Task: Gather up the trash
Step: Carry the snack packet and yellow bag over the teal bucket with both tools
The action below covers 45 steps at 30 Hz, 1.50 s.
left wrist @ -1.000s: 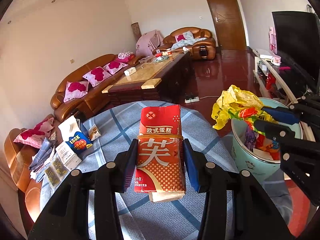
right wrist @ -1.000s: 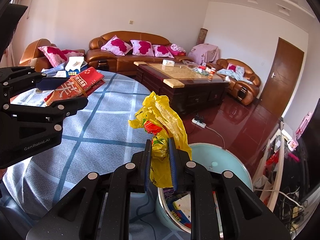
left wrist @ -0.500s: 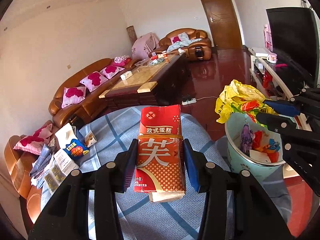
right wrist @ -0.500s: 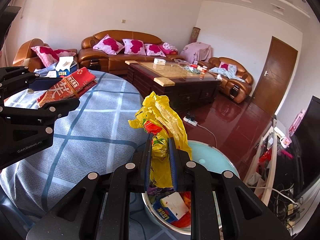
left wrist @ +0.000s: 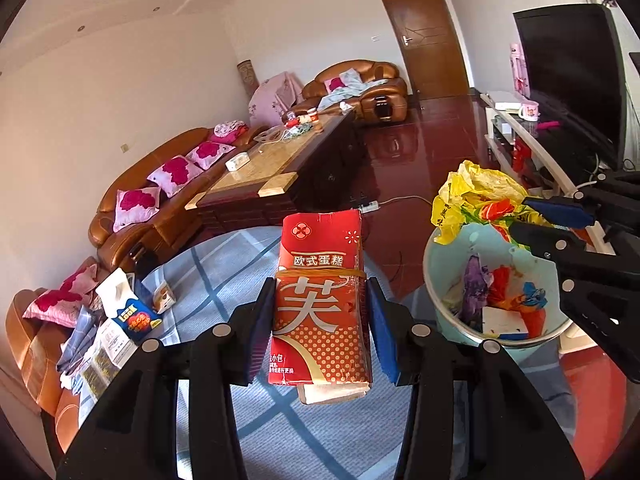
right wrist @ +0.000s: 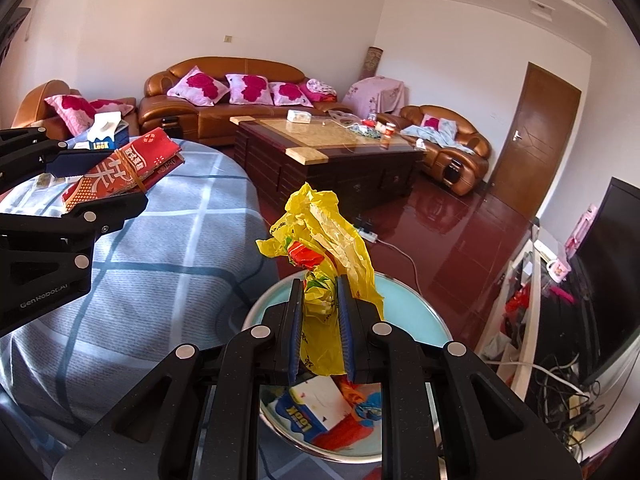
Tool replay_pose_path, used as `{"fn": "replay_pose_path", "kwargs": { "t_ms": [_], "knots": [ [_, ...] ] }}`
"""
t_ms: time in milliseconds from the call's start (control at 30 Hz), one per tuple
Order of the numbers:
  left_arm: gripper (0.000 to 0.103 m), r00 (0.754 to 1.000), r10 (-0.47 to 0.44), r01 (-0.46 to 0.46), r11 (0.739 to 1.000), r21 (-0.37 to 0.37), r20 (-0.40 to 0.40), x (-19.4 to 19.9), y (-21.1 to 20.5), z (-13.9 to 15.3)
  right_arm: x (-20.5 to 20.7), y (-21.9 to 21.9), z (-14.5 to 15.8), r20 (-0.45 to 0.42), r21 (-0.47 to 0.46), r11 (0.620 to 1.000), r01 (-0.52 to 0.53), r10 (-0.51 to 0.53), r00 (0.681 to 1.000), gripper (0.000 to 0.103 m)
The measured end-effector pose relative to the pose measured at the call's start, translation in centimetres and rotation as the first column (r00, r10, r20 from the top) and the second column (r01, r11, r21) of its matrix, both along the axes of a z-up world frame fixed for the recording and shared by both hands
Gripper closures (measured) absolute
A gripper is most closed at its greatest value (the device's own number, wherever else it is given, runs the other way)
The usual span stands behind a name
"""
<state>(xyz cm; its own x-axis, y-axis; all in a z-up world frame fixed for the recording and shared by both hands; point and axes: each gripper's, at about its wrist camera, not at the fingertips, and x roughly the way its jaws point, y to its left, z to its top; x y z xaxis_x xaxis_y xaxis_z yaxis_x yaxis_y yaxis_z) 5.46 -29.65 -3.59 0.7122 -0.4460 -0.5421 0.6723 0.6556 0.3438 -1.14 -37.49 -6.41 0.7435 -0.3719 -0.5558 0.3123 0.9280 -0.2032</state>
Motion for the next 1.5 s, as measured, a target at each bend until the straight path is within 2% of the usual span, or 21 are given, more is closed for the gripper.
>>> {"fn": "replay_pose_path", "kwargs": {
  "t_ms": [733, 1000, 1500],
  "knots": [
    [0.058, 0.993, -0.120, 0.120, 0.993, 0.010, 0.002, -2.9, -5.0, -0.7, -1.7, -4.0, -1.1, -0.015, 0.023, 0.997, 0.080, -0.080, 0.997, 0.086],
    [0.058, 0.990, -0.141, 0.140, 0.990, -0.008, -0.033, -2.8, -5.6, -0.9, -2.0, -5.1, -1.5, -0.024, 0.033, 0.994, 0.107, -0.107, 0.994, 0.086],
    [0.058, 0.985, -0.166, 0.166, 0.986, -0.001, -0.048, -3.3, -7.4, -1.6, -2.2, -6.2, -1.7, -0.032, 0.045, 0.989, 0.139, -0.138, 0.990, 0.086]
  ]
}}
